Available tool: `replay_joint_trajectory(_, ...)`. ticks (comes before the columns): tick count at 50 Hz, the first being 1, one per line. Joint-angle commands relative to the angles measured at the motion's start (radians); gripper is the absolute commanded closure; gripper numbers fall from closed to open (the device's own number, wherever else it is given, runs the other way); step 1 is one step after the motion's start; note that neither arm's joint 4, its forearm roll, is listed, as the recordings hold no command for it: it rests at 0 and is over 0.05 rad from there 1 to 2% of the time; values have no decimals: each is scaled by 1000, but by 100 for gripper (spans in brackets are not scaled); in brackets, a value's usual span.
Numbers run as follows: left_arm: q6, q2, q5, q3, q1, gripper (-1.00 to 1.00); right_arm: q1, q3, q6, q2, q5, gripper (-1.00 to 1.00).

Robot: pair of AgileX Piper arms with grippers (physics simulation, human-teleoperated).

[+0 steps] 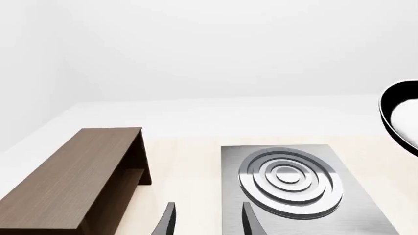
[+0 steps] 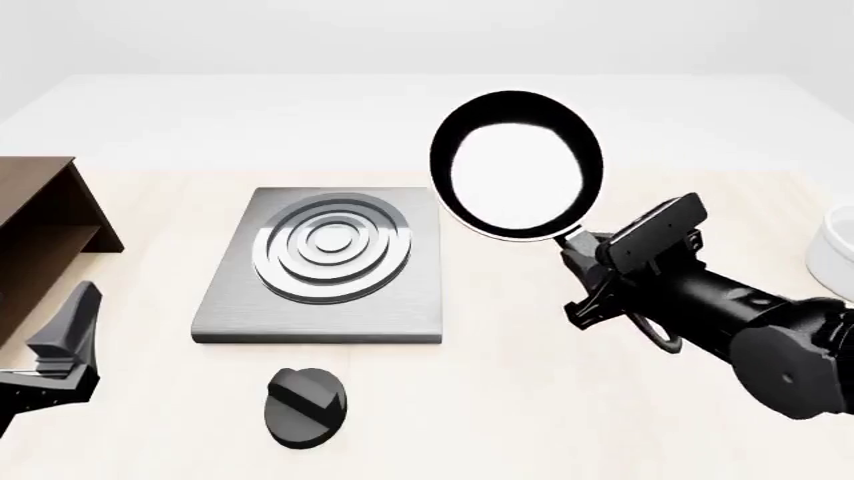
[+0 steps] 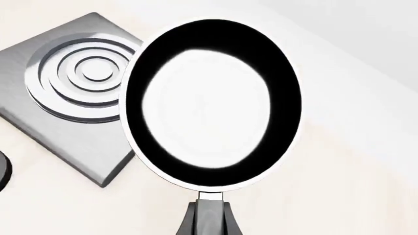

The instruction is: Turn on the stove and put the frying pan on it.

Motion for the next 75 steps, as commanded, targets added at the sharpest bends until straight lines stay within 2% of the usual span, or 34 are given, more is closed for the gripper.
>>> replay_joint_trajectory(1,-14,-28,34,-1,-48,-100,88,-84,11,47,7,100)
replay_joint_trajectory(7,-16,-36,42,-1,-48,-100,147,-130,7,118,-5,100)
replay_joint_trajectory(17,-17,-30,36,-1,-49,-100,194,-194,13,221,-27,100)
replay_joint_trajectory(24,-17,-30,35,-1,-49,-100,222,-247,10,248,6,100)
replay_joint_trajectory(32,-18,-26,30,-1,-50,-100,247,-264,8,289,-12,100)
replay_joint_trajectory(38,-19,-25,29,-1,-51,-100,259,-302,6,286,23,100)
replay_joint_trajectory(45,-19,-33,37,-1,-51,-100,286,-345,17,350,14,100)
replay_joint_trajectory(51,-20,-24,27,-1,-51,-100,324,-422,57,364,94,100)
replay_joint_trajectory(54,-21,-22,25,-1,-51,-100,331,-440,50,370,108,100)
replay_joint_trajectory(55,-22,-21,24,-1,-50,-100,341,-451,78,369,123,100)
replay_joint_trajectory(58,-24,-40,43,-1,-51,-100,340,-479,65,374,147,100)
replay_joint_trajectory(59,-24,-35,38,-1,-52,-100,341,-484,83,385,141,100)
replay_joint_trajectory(66,-26,-42,44,-1,-52,-100,345,-516,84,413,160,100)
replay_joint_trajectory(69,-27,-39,41,-1,-52,-100,346,-533,115,417,173,100)
replay_joint_trajectory(75,-28,-38,40,-1,-53,-100,351,-542,113,434,166,100)
